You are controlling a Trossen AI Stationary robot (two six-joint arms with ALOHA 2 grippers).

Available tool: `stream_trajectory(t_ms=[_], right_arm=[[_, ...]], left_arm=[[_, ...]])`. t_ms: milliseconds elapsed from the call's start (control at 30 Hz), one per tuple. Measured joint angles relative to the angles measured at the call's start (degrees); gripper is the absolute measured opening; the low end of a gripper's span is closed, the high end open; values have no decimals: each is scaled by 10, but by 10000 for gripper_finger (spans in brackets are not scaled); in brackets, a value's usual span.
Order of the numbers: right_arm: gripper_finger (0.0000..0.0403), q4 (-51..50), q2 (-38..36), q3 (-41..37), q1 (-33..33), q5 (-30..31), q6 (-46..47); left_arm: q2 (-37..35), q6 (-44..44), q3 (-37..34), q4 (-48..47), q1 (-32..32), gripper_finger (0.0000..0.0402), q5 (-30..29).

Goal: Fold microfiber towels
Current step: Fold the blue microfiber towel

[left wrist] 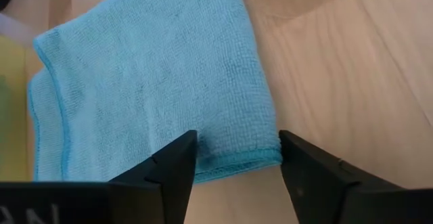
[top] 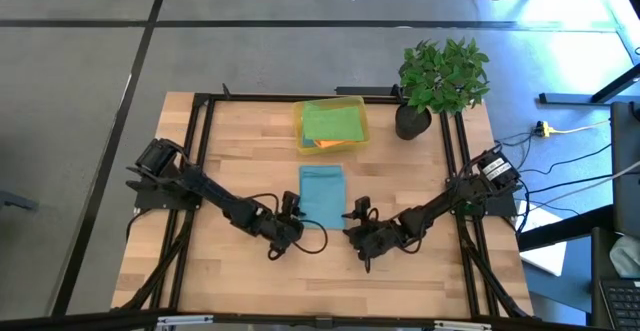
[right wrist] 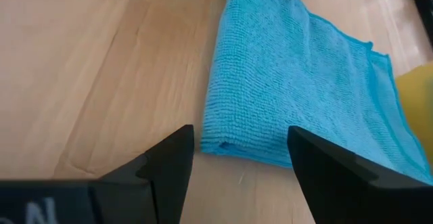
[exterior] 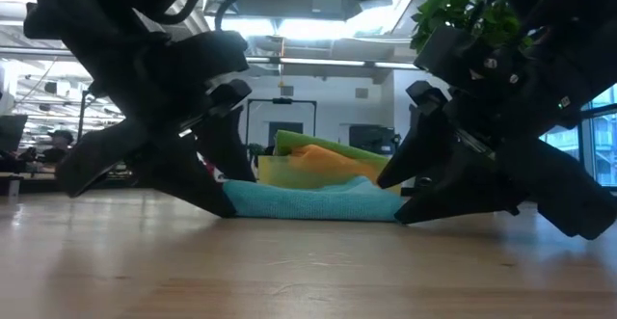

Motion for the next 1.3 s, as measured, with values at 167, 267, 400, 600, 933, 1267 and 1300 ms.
stream_trajectory(t_ms=[167,267,400,600,933,1267,1300], right_arm=[[239,9,0,0,-2,-16,-1],[239,14,0,0,-2,-17,-11],[239,14,0,0,-5,-17,-13],[199,11,0,0,-6,-21,-15],[53,11,0,0,-6,-42,-15],[8,11,0,0,-6,-73,34],[6,12,0,0,-5,-82,41]], left_arm=[[0,1,-7,19,0,186,3],[0,2,-7,21,0,178,6],[0,15,-7,22,0,163,9],[1,15,-7,24,0,132,13],[2,17,-8,23,1,51,6],[2,-5,-8,25,-1,3,18],[2,-9,-8,26,-2,2,24]])
